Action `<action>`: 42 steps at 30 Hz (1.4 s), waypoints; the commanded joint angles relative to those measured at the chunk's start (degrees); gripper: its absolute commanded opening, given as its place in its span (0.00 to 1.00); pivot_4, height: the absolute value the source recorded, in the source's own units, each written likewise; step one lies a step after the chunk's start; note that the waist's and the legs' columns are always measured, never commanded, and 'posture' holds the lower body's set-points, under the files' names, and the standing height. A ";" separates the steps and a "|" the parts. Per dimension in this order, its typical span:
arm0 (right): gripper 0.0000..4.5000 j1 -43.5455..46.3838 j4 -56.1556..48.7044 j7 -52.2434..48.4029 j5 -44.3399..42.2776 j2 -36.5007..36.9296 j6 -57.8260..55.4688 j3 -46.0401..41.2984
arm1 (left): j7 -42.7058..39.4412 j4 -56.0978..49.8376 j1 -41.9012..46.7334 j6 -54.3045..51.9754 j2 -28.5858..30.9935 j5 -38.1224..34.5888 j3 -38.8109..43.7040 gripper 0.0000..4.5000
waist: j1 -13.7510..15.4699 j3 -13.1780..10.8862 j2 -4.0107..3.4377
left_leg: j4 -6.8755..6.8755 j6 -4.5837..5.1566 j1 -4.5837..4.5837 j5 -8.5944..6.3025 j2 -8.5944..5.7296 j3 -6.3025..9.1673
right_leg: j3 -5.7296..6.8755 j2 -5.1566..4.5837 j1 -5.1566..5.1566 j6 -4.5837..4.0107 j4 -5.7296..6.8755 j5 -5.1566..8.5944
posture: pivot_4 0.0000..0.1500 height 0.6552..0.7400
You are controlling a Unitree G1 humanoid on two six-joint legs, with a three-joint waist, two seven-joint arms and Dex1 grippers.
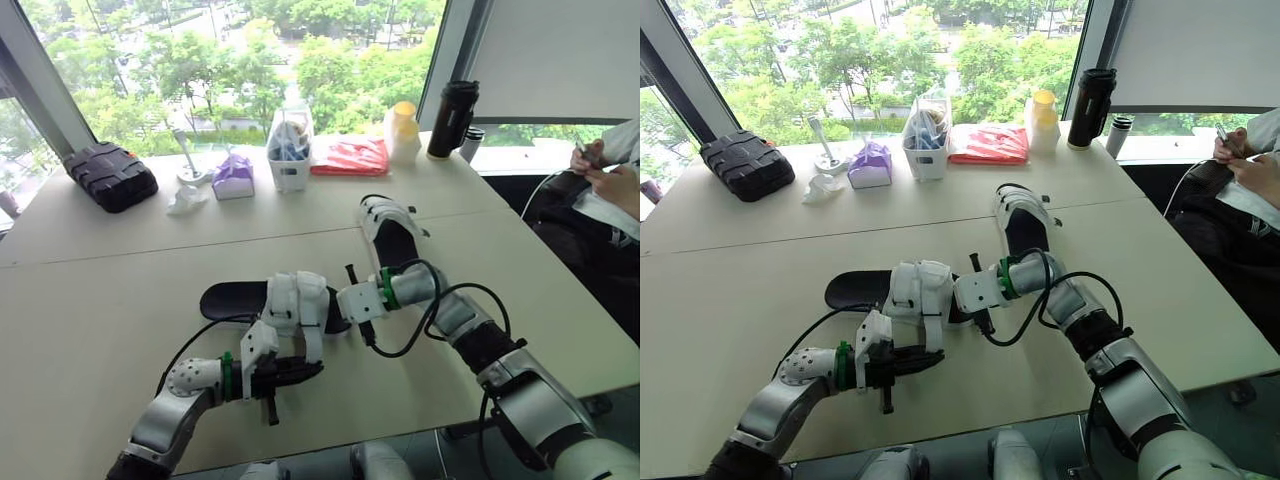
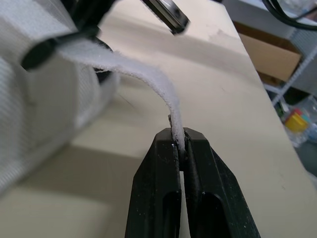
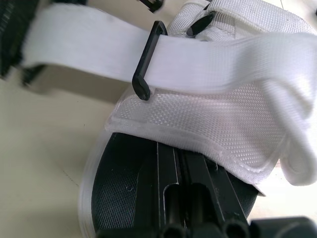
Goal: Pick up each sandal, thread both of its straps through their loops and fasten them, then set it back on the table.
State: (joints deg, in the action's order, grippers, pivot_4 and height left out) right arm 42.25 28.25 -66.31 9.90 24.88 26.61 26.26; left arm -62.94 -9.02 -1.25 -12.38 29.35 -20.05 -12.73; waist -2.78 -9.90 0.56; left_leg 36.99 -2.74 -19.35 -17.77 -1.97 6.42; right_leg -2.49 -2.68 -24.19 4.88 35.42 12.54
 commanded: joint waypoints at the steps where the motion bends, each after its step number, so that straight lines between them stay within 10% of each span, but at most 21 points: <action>1: 0.00 -1.35 1.22 -1.37 1.90 0.10 -0.76 2.34 | -4.46 -3.06 -4.19 -0.72 5.38 0.73 -2.48 0.01 | -0.05 0.00 -0.03 | 0.00 0.02 0.00 -0.01 0.01 0.00 | 0.00 0.01 -0.01 -0.01 -0.01 0.00 | 1.00 1.00; 15: 0.00 -0.34 2.97 -1.22 2.04 -0.68 0.36 2.40 | -4.07 -11.37 -1.42 14.82 10.17 1.38 2.93 0.01 | -0.34 -0.01 -0.03 | -0.04 0.13 -0.05 -0.07 0.24 -0.05 | -0.01 0.03 -0.10 -0.10 -0.04 0.05 | 1.00 1.00; 30: 0.00 1.45 6.22 0.47 2.97 -1.83 2.31 2.52 | -14.27 -2.61 23.18 -19.02 18.51 -22.35 10.09 0.01 | -1.32 -0.23 0.02 | 0.02 0.13 -0.07 -0.07 0.25 -0.19 | 0.02 0.31 -0.15 0.06 0.05 -0.06 | 1.00 1.00; 42: 0.00 2.33 7.41 1.46 3.12 -1.53 2.82 2.70 | -11.37 17.22 35.66 -32.25 5.91 -22.20 8.53 0.01 | -1.06 -0.40 0.06 | 0.11 0.09 -0.14 -0.05 0.10 -0.12 | 0.02 0.18 -0.16 0.09 0.09 -0.08 | 1.00 1.00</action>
State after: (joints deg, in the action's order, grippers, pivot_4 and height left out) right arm 45.38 33.37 -64.42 10.32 22.43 30.53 27.65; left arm -75.01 7.52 32.57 -44.80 36.05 -41.77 -6.20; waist -3.83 -10.30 0.62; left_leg 37.10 -2.66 -19.48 -17.82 -1.91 6.32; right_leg -2.47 -2.54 -24.35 4.98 35.51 12.45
